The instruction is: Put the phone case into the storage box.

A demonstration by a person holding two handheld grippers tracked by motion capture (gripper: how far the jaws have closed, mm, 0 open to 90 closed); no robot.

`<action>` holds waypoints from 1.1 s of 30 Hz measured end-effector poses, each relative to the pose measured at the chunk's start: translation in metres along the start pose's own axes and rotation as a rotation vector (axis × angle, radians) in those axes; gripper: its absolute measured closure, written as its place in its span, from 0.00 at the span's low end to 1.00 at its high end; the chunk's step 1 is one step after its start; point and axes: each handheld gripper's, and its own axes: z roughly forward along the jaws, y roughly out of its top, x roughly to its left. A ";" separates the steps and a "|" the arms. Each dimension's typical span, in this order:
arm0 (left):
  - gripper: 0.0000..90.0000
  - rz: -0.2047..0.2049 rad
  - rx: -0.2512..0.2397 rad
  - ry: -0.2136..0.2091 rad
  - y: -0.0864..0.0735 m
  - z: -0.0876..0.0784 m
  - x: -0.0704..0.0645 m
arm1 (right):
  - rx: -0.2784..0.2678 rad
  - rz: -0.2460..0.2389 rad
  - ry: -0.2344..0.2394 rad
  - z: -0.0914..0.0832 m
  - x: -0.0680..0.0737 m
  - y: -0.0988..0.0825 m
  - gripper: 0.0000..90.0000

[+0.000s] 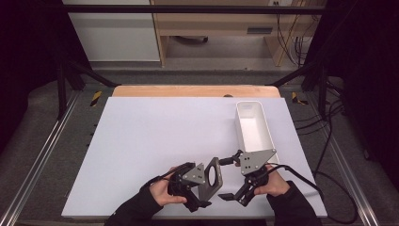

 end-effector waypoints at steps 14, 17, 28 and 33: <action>0.13 0.019 0.023 -0.026 0.002 0.007 -0.003 | -0.014 -0.008 0.023 0.003 0.002 0.002 0.04; 0.13 0.030 0.024 -0.032 0.002 0.009 -0.004 | -0.014 -0.011 0.027 0.005 0.002 0.001 0.05; 0.13 0.049 0.003 -0.034 0.004 0.011 -0.007 | -0.041 -0.025 0.054 0.007 0.004 0.002 0.08; 0.13 0.052 0.000 -0.036 0.005 0.012 -0.007 | -0.045 -0.028 0.065 0.008 0.004 0.002 0.09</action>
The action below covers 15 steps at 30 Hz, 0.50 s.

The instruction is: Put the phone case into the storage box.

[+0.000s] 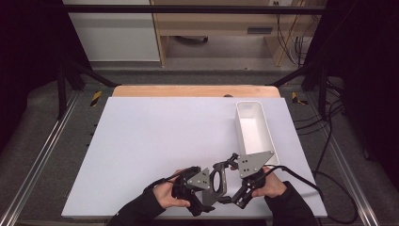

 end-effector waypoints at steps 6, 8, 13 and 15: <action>0.13 0.005 -0.011 -0.002 0.000 -0.001 0.000 | -0.015 -0.011 0.006 -0.001 0.001 0.000 0.12; 0.13 0.007 -0.012 -0.003 0.000 -0.001 0.000 | -0.017 -0.013 0.009 -0.001 0.001 0.000 0.12; 0.13 0.002 -0.010 -0.001 0.000 -0.001 0.000 | -0.018 -0.015 0.011 -0.001 0.000 0.000 0.13; 0.13 -0.001 -0.007 0.004 -0.001 0.000 0.000 | -0.014 -0.014 0.009 0.000 0.000 0.000 0.13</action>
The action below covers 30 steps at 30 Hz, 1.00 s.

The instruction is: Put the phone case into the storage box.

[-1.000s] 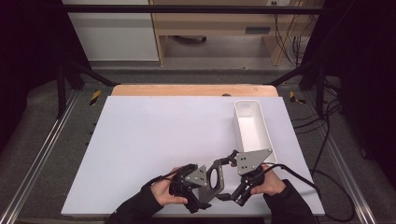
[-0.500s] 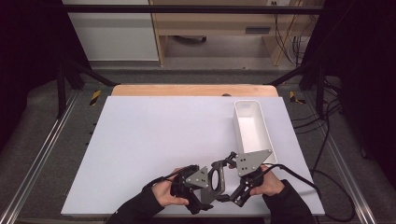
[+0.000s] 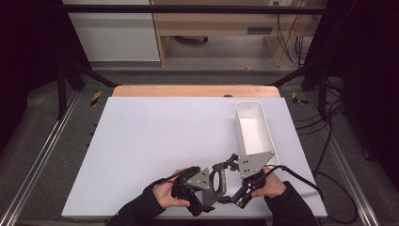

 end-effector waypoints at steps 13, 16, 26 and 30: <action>0.12 -0.014 -0.005 -0.002 0.000 -0.001 0.001 | -0.008 0.017 0.006 0.000 -0.002 0.000 0.13; 0.12 -0.018 -0.008 -0.001 0.000 -0.001 0.001 | -0.010 0.014 0.004 0.000 -0.002 0.000 0.13; 0.12 -0.025 -0.011 0.010 -0.001 -0.001 0.001 | -0.005 0.025 -0.004 0.000 -0.002 0.000 0.13; 0.10 -0.029 -0.007 0.013 -0.001 0.000 0.001 | -0.014 0.031 -0.011 -0.002 -0.003 0.001 0.13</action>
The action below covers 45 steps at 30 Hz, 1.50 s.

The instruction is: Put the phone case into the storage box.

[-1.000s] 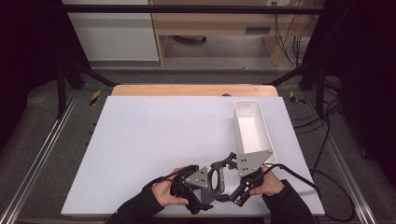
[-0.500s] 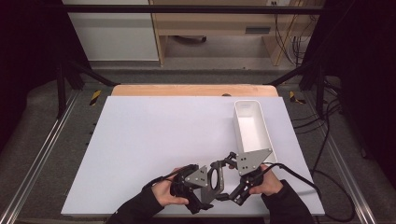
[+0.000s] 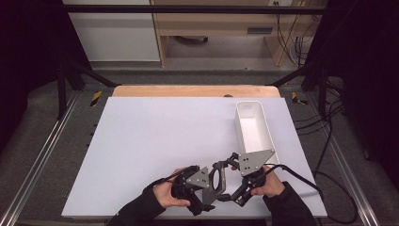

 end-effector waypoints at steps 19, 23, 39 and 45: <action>0.04 -0.064 -0.027 0.061 -0.008 -0.017 0.005 | 0.002 0.024 -0.091 -0.014 -0.004 0.003 0.13; 0.03 -0.087 -0.037 0.090 -0.011 -0.024 0.007 | -0.004 0.039 -0.122 -0.019 -0.006 0.003 0.13; 0.00 -0.254 -0.163 0.285 -0.032 -0.057 0.020 | -0.022 0.111 -0.266 -0.031 -0.013 0.003 0.13; 0.00 -0.295 -0.217 0.347 -0.042 -0.071 0.022 | -0.039 0.146 -0.320 -0.036 -0.016 0.002 0.13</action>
